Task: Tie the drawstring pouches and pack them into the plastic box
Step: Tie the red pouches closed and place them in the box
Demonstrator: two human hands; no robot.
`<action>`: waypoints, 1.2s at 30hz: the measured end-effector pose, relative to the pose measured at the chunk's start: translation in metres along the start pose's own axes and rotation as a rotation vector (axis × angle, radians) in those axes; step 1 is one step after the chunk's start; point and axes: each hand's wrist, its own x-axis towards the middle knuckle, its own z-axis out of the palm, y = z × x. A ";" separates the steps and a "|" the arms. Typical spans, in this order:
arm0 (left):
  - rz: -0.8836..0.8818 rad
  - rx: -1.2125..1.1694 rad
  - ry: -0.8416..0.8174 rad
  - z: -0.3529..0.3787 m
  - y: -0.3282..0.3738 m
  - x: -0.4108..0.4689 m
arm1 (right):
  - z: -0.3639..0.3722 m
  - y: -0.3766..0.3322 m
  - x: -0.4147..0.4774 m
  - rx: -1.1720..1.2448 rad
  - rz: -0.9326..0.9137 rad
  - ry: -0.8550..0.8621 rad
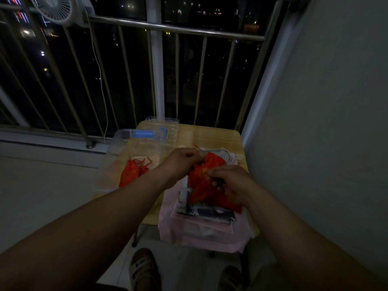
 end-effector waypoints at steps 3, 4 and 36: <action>0.037 0.097 -0.084 0.002 0.012 0.004 | 0.002 -0.006 0.001 -0.113 -0.039 -0.026; 0.046 0.121 -0.106 0.003 0.015 0.005 | 0.003 -0.006 0.000 -0.128 -0.055 -0.040; 0.013 0.196 -0.188 -0.007 -0.003 0.006 | -0.002 -0.016 0.003 -0.271 -0.182 0.045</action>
